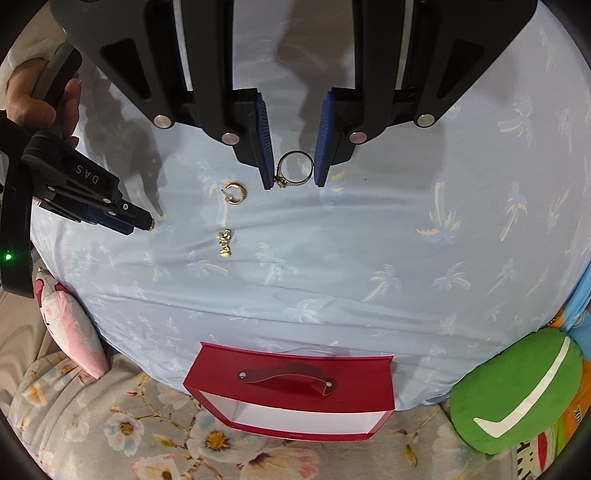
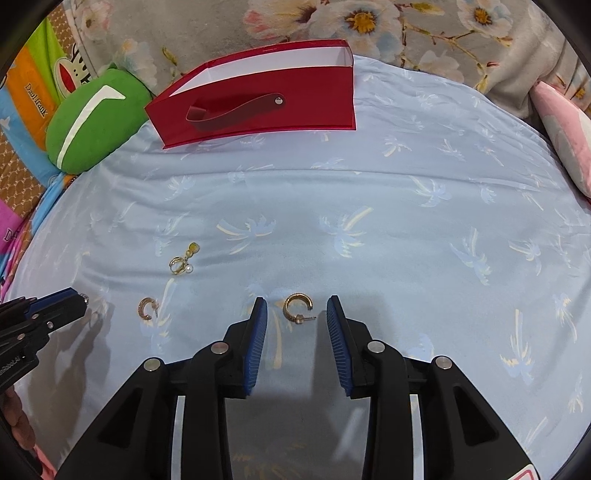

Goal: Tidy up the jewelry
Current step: 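Grasp the silver stone ring with the left tool while the right tool grasps a gold hoop earring, then carry the silver ring and gold hoop earring over the red box with both tools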

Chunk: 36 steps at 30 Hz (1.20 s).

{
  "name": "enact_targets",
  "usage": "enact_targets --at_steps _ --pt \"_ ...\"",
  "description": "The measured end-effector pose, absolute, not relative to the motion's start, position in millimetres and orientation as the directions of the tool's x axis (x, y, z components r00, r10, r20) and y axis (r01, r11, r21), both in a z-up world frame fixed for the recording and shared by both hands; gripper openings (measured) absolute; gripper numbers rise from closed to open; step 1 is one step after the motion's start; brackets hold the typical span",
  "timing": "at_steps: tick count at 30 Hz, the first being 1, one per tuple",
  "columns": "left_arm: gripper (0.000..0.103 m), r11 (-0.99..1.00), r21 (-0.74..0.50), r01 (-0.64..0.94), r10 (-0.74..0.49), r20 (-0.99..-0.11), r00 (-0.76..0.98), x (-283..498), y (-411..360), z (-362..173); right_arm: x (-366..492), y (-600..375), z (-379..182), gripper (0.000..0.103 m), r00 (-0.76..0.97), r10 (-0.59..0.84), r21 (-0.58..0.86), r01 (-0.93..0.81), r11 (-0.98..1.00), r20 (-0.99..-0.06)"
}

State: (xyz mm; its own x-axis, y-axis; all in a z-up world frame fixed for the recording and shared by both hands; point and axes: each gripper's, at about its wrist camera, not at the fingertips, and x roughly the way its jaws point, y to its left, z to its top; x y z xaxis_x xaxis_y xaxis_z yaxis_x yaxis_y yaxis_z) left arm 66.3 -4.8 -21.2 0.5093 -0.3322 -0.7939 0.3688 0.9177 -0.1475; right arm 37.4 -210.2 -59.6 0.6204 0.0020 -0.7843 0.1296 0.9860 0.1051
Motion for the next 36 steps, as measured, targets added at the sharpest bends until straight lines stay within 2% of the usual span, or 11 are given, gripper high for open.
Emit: enact_targets --at_steps 3,9,20,36 --pt "0.021 0.921 -0.147 0.361 -0.326 -0.797 0.509 67.6 -2.8 -22.8 40.8 -209.1 -63.4 0.033 0.612 0.004 0.103 0.128 0.986 -0.791" --pt "0.021 0.927 -0.149 0.345 -0.316 -0.804 0.504 70.8 -0.9 -26.2 41.6 -208.1 -65.3 0.018 0.616 -0.013 0.085 0.130 0.988 -0.788" --pt "0.021 0.937 -0.145 0.317 -0.297 -0.809 0.507 74.3 4.0 -26.1 36.3 -209.1 -53.8 0.017 0.641 -0.001 0.104 0.127 0.986 -0.768" --pt "0.021 0.949 -0.116 0.293 -0.278 -0.745 0.607 89.9 11.6 22.9 27.2 -201.1 22.1 0.017 0.763 0.037 0.136 0.068 0.988 -0.645"
